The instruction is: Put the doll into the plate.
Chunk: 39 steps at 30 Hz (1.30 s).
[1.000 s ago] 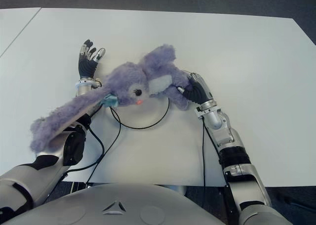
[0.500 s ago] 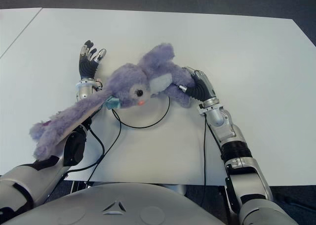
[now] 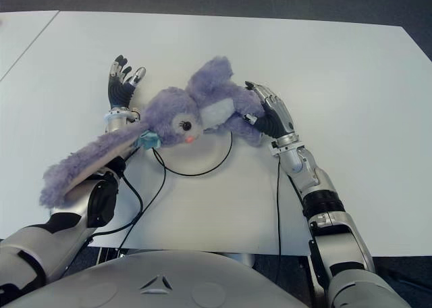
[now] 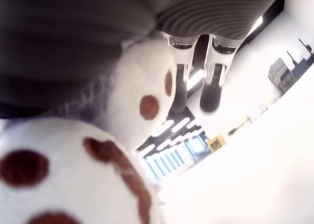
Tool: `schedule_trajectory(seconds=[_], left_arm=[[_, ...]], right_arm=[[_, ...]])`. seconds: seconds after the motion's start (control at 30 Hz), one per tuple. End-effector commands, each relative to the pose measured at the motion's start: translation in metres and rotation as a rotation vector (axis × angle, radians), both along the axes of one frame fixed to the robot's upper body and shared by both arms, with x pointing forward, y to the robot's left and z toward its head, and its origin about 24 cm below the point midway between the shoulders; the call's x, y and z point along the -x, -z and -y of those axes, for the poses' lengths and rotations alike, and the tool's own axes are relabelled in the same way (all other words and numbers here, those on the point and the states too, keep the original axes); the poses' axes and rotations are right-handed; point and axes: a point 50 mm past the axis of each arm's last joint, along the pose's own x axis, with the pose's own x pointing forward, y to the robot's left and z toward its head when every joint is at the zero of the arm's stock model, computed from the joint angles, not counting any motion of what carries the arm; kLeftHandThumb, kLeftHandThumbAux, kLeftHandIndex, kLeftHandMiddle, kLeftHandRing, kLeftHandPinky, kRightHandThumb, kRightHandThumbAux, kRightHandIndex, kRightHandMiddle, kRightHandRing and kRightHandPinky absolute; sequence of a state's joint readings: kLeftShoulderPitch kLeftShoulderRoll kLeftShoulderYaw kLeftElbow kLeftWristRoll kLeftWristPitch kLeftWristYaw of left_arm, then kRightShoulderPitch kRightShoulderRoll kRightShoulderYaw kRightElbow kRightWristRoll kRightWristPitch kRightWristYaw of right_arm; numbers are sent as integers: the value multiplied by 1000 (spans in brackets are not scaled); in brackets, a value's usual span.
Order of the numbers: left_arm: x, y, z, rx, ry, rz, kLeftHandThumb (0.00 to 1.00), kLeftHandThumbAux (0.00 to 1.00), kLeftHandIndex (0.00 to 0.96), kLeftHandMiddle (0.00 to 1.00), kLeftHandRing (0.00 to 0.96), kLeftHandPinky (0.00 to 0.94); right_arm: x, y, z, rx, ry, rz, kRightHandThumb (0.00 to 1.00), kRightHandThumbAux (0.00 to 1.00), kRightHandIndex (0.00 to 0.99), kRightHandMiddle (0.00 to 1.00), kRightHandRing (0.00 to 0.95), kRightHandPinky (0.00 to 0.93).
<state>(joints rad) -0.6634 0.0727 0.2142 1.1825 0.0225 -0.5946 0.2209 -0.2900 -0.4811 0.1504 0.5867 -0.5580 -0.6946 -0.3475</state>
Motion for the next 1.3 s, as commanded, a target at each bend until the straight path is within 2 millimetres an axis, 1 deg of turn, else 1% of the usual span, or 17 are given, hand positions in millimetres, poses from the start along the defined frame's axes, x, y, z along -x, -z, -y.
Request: schedule_trajectory(seconds=[0.03, 0.23, 0.47, 1.03, 1.3], left_arm=[[91, 116, 6, 49, -36, -546, 0, 612, 102, 93, 106, 130], [91, 116, 7, 48, -32, -547, 0, 600, 101, 93, 106, 129], [91, 117, 8, 56, -38, -550, 0, 610, 102, 90, 104, 129], [91, 116, 10, 66, -38, -547, 0, 615, 103, 96, 112, 140], [90, 117, 10, 63, -41, -556, 0, 611, 104, 95, 111, 135]], right_arm=[[34, 67, 2, -1, 79, -244, 490, 216, 0, 0, 0, 0], [32, 67, 3, -20, 94, -239, 496, 206, 0, 0, 0, 0], [31, 69, 5, -33, 102, -253, 499, 209, 0, 0, 0, 0], [27, 69, 9, -64, 100, -268, 502, 277, 0, 0, 0, 0], [23, 72, 13, -49, 129, -288, 491, 277, 0, 0, 0, 0]])
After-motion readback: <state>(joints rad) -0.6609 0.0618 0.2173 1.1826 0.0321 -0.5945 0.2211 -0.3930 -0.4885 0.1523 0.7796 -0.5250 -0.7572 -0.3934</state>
